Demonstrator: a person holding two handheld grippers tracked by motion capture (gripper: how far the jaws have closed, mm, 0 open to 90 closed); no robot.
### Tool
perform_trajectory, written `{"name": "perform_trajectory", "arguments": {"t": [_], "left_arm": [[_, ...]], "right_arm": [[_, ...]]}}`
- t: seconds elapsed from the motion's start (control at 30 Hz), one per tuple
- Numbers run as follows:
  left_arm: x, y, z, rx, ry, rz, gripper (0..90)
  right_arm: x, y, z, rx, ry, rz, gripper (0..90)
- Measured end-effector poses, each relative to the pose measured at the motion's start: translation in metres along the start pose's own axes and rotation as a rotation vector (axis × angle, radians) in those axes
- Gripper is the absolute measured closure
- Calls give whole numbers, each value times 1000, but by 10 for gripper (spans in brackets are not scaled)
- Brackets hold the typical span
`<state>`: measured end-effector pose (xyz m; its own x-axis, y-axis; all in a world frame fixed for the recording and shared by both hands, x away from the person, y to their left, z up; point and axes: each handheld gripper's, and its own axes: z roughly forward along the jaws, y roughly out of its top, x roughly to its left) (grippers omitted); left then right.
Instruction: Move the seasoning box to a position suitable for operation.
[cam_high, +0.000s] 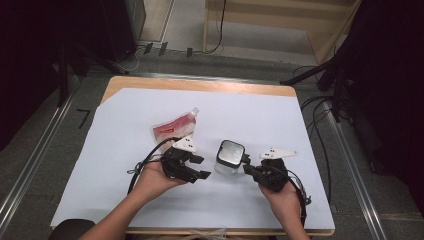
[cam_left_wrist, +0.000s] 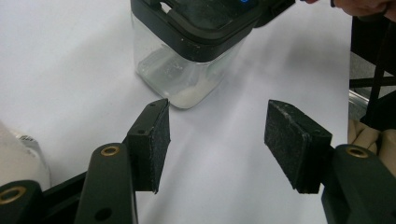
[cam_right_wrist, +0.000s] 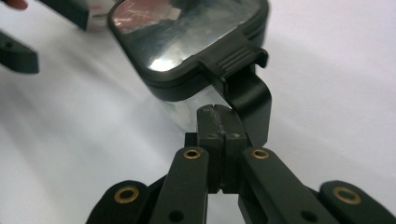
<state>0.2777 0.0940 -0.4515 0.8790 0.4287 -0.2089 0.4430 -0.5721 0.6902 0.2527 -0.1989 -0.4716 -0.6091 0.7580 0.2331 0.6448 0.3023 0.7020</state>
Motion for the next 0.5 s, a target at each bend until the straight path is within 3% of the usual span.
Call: {"name": "perform_trajectory", "arguments": {"t": [0.13, 0.5], "left_arm": [[1, 2, 4, 20, -15, 7, 411], [0, 23, 13, -9, -31, 29, 378]], "right_arm": [[-9, 2, -2, 7, -8, 8, 900], [-36, 12, -6, -9, -55, 37, 900]]}}
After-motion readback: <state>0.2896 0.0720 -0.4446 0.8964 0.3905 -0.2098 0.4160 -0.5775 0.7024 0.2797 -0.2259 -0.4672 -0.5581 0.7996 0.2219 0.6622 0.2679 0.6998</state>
